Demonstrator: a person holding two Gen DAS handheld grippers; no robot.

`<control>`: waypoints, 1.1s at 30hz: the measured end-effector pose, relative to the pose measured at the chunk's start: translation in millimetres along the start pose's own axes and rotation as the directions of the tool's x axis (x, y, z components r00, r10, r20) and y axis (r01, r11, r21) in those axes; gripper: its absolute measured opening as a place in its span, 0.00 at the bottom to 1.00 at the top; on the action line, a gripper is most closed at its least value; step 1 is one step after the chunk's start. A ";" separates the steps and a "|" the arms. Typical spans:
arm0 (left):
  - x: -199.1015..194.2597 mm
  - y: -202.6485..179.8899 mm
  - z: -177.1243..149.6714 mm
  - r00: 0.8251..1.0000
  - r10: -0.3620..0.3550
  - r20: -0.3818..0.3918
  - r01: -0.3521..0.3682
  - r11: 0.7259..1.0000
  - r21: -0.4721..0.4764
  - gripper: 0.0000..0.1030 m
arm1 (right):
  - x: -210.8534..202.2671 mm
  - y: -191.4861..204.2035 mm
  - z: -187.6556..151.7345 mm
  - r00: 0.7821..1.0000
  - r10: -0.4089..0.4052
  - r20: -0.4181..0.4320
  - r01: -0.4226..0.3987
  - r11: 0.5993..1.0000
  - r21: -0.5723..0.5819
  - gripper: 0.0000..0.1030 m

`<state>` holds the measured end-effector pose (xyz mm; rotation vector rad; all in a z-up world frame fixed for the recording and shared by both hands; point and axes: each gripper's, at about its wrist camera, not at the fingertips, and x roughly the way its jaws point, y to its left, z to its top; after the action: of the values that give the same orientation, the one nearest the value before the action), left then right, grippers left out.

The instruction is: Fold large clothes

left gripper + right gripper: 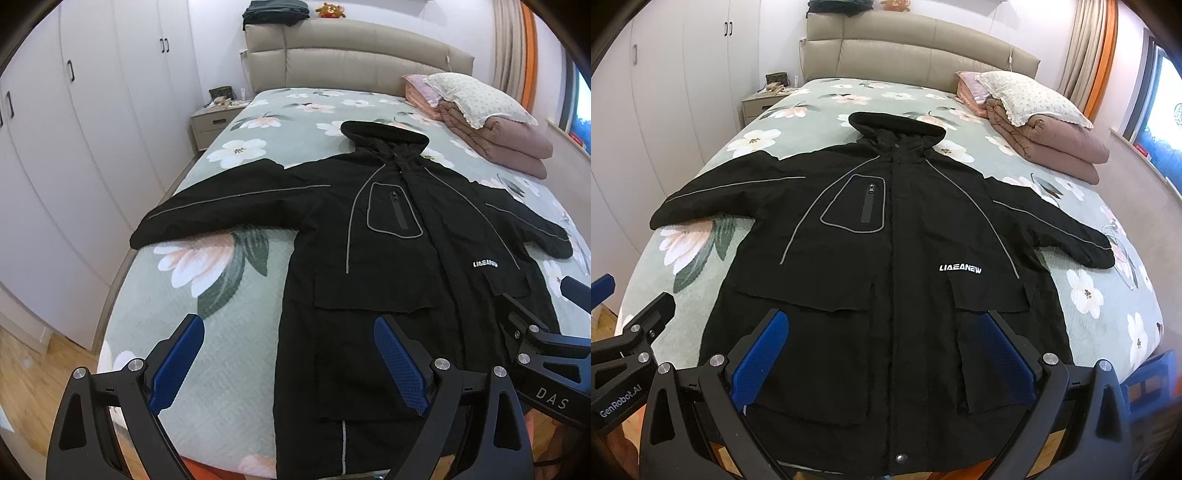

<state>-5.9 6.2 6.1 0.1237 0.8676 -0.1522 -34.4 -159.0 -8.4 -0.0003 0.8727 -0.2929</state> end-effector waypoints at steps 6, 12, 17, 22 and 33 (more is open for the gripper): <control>-36.8 5.2 8.7 0.997 -0.003 0.074 0.004 1.000 -0.008 0.91 | -41.3 -0.5 9.8 0.998 -0.026 0.065 0.026 1.000 0.006 1.00; -90.3 20.3 9.1 0.986 -0.003 0.169 0.011 0.999 -0.049 0.91 | -100.3 -1.0 12.0 0.985 -0.058 0.162 0.054 0.998 0.030 1.00; -130.0 31.5 7.1 0.971 -0.005 0.239 0.024 0.997 -0.076 0.91 | -142.9 -2.3 10.4 0.972 -0.072 0.225 0.064 0.997 0.045 1.00; -157.4 46.3 5.2 0.966 -0.022 0.256 0.057 0.990 -0.131 0.91 | -177.0 2.5 11.0 0.962 -0.073 0.265 0.065 0.997 0.038 1.00; -163.5 116.8 1.6 0.946 0.003 0.324 0.098 0.950 -0.297 0.91 | -202.8 14.0 14.2 0.942 -0.020 0.335 0.018 1.000 0.008 1.00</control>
<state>-87.5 134.2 137.9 -0.2136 0.5582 -0.0768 -142.9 -95.8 152.0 -0.0531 0.5326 -0.3026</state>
